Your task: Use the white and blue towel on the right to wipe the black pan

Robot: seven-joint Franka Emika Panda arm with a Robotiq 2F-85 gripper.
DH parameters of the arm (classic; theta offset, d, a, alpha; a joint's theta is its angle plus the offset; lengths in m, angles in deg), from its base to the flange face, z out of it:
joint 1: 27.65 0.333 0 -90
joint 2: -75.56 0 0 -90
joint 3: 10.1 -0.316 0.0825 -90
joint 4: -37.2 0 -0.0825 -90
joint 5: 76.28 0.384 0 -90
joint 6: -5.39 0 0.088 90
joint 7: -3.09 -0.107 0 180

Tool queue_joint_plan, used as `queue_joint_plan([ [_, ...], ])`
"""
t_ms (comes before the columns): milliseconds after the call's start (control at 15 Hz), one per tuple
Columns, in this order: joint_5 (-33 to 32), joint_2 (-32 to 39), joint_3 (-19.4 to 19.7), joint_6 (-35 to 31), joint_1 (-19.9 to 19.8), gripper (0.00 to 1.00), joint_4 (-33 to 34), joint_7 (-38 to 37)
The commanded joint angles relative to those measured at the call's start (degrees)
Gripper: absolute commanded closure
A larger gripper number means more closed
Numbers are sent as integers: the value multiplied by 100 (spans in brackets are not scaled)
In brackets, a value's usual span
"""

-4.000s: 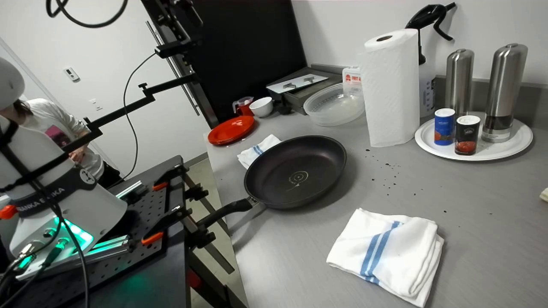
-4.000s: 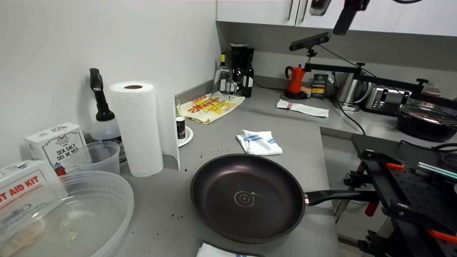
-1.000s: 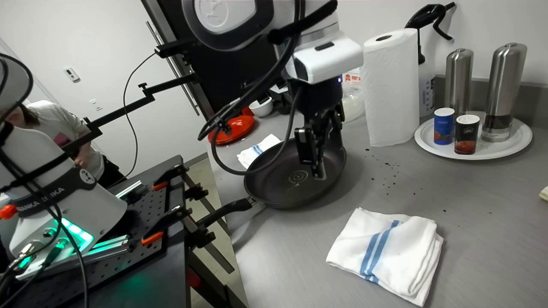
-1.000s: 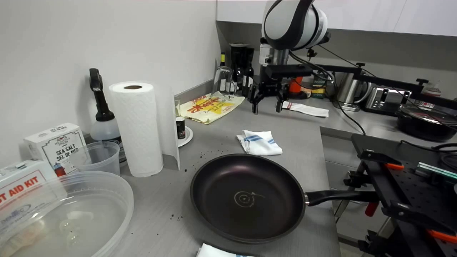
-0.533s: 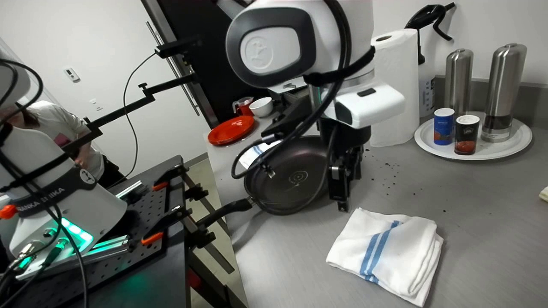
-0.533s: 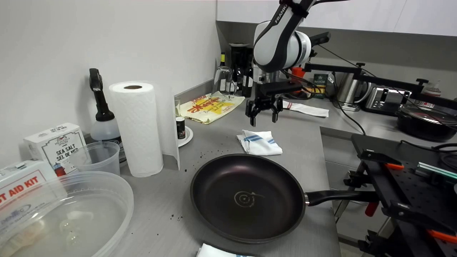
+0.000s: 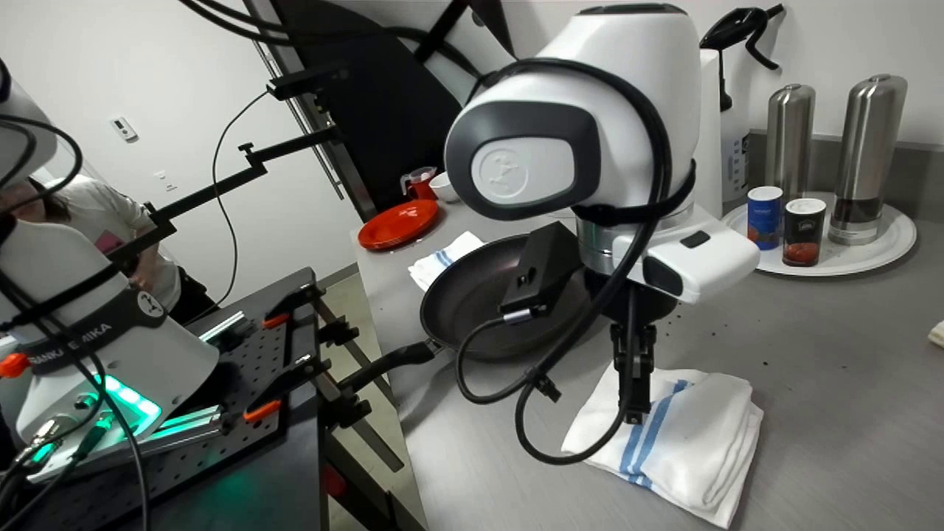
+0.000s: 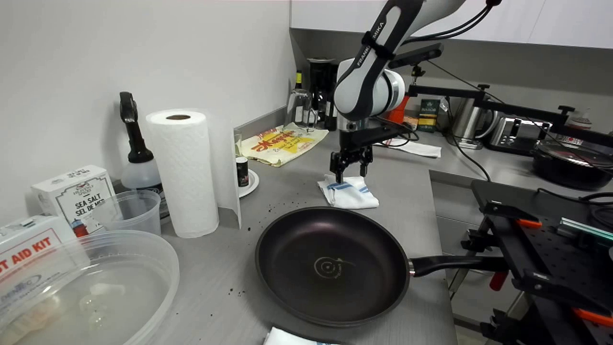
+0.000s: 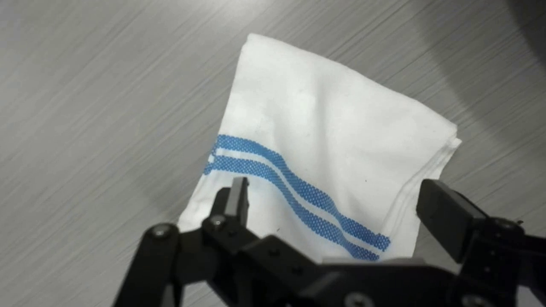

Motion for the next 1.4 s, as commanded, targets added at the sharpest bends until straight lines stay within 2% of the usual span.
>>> queue_joint_plan([
  [0,100,503,-127,148,-164,0,607,263],
  [400,63,1019,-116,389,-166,0,1205,213],
  [467,54,1094,-94,427,-147,16,1302,180],
  [533,46,1152,-82,471,-138,26,1378,168],
  [1067,74,1369,-70,908,-190,87,1879,131],
  [1200,78,1379,-62,981,-203,98,1942,118],
  [1267,83,1389,-60,1007,-212,100,1973,109],
  [1333,89,1407,-63,1028,-223,97,1999,107],
])
